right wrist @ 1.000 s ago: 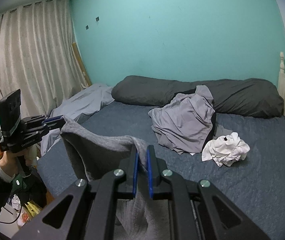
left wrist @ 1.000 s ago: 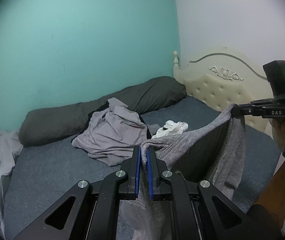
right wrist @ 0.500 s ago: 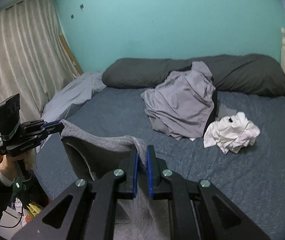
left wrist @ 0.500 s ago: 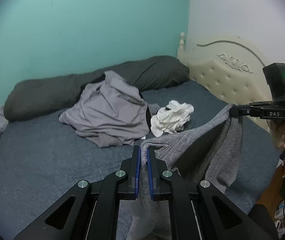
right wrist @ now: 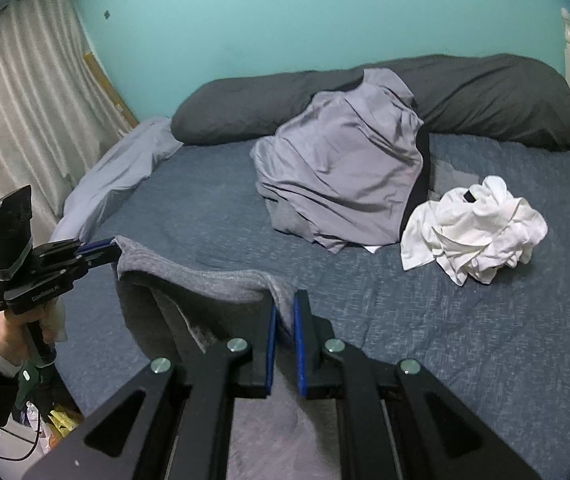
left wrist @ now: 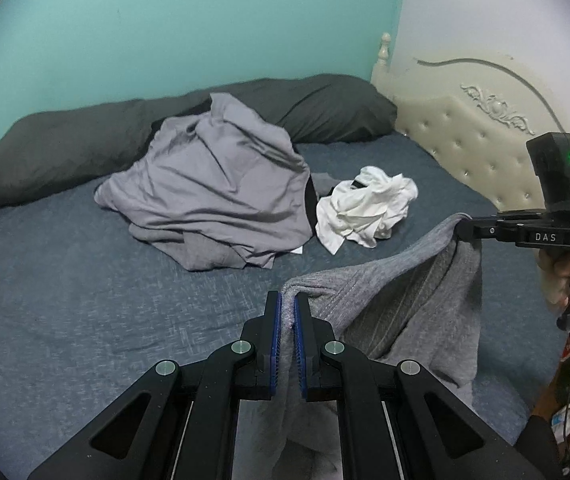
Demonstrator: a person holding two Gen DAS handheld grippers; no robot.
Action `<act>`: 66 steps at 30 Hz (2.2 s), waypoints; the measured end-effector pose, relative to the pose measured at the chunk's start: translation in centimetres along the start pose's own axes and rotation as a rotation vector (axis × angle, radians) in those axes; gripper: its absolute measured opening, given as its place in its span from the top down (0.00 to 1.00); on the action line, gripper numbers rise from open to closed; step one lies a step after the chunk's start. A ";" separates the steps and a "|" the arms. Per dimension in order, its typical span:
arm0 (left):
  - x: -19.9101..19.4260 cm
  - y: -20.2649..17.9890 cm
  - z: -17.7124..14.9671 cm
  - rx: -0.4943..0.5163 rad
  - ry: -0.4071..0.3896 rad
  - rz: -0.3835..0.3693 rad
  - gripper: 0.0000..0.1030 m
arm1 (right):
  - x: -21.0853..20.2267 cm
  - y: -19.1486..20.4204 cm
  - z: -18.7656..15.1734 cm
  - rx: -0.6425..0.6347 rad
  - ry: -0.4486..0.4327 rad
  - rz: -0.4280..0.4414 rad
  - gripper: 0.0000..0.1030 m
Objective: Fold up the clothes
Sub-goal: 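Hold the sweater up with both grippers, letting it hang open, then lower the sweater flat onto the bed and open both grippers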
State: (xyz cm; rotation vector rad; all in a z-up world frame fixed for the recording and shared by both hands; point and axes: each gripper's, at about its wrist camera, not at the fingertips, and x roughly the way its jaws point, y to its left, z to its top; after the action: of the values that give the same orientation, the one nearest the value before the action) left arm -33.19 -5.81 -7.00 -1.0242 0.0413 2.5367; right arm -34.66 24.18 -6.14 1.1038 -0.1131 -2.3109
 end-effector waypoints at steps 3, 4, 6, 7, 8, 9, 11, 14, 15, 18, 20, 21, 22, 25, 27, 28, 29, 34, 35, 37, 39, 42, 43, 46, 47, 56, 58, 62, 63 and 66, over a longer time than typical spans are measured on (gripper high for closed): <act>2.8 0.9 0.1 -0.016 0.022 -0.003 0.93 | 2.3 -1.3 0.4 0.004 0.019 -0.013 0.93; 3.6 1.2 0.1 -0.022 0.029 -0.004 0.93 | 3.2 -1.8 0.5 0.010 0.026 -0.015 0.93; 5.8 2.0 0.3 -0.036 0.047 -0.002 0.93 | 4.8 -2.9 0.7 0.020 0.041 -0.020 0.93; 6.8 2.3 0.3 -0.042 0.056 0.000 0.93 | 5.7 -3.4 0.8 0.025 0.048 -0.023 0.93; 7.8 2.7 0.3 -0.048 0.065 0.002 0.93 | 6.6 -3.9 0.9 0.029 0.055 -0.026 0.93; 8.8 3.1 0.4 -0.055 0.072 0.003 0.93 | 7.4 -4.4 1.1 0.033 0.061 -0.029 0.93; 10.5 3.9 0.6 -0.073 0.084 0.001 0.93 | 9.0 -5.5 1.3 0.046 0.069 -0.030 0.93; 12.9 5.0 0.8 -0.100 0.101 -0.008 0.93 | 11.0 -7.1 1.7 0.078 0.067 -0.024 0.93; 13.6 5.3 0.9 -0.104 0.107 -0.008 0.93 | 11.7 -7.6 1.9 0.086 0.068 -0.025 0.93; 15.6 6.2 1.1 -0.114 0.127 -0.006 0.93 | 13.7 -9.0 2.3 0.106 0.079 -0.027 0.93; 16.9 6.9 1.3 -0.125 0.136 -0.003 0.93 | 14.8 -9.8 2.6 0.113 0.087 -0.032 0.93; 17.5 7.1 1.4 -0.132 0.139 -0.003 0.93 | 15.3 -10.2 2.8 0.116 0.089 -0.036 0.93; 18.0 7.3 1.5 -0.137 0.140 -0.005 0.93 | 15.7 -10.6 2.9 0.121 0.089 -0.037 0.93; 19.4 7.9 1.9 -0.152 0.144 -0.008 0.93 | 16.8 -11.3 3.6 0.124 0.090 -0.045 0.93; 20.2 8.3 2.3 -0.162 0.144 -0.006 0.93 | 17.5 -11.8 4.0 0.124 0.090 -0.053 0.93; 20.6 8.5 2.5 -0.169 0.143 -0.005 0.93 | 17.8 -12.0 4.2 0.123 0.090 -0.057 0.93; 20.9 8.8 2.8 -0.175 0.142 -0.004 0.93 | 18.1 -12.1 4.5 0.119 0.089 -0.060 0.93; 22.8 9.5 4.2 -0.176 0.151 0.007 0.93 | 19.4 -13.0 6.0 0.115 0.079 -0.084 0.93; 23.2 9.7 4.3 -0.177 0.152 0.008 0.93 | 19.7 -13.2 6.3 0.112 0.080 -0.091 0.93; 24.0 10.2 4.6 -0.191 0.157 0.011 0.93 | 20.3 -13.4 6.7 0.107 0.082 -0.102 0.93; 24.9 10.6 4.8 -0.198 0.166 0.018 0.93 | 21.1 -13.8 7.1 0.105 0.084 -0.112 0.92; 26.0 10.9 5.2 -0.198 0.174 0.028 0.93 | 22.2 -14.6 7.4 0.116 0.087 -0.129 0.92; 26.4 10.9 5.4 -0.196 0.176 0.032 0.93 | 22.6 -14.8 7.5 0.119 0.088 -0.137 0.92; 27.2 11.0 6.1 -0.180 0.178 0.044 0.93 | 23.5 -15.3 8.1 0.123 0.078 -0.157 0.92; 27.5 11.0 6.3 -0.173 0.178 0.048 0.93 | 23.8 -15.4 8.4 0.124 0.074 -0.159 0.92; 30.6 12.9 6.9 -0.176 0.204 0.104 0.93 | 27.3 -15.8 10.5 0.077 0.078 -0.206 0.93; 31.6 13.3 6.1 -0.202 0.235 0.086 0.93 | 28.6 -16.1 9.9 0.078 0.103 -0.193 0.92; 32.2 13.6 5.1 -0.216 0.252 0.067 0.90 | 30.1 -16.9 8.5 0.114 0.140 -0.174 0.89; 32.1 13.7 5.0 -0.213 0.247 0.073 0.90 | 30.1 -17.0 8.3 0.120 0.137 -0.173 0.89; 31.2 13.9 5.2 -0.234 0.225 0.061 0.88 | 29.3 -17.4 8.0 0.126 0.105 -0.184 0.77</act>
State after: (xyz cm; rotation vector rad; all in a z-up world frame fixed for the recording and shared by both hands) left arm -62.12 -6.57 -25.79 -1.4163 -0.1666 2.5108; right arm -63.10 21.91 -26.47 1.3472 -0.1230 -2.4289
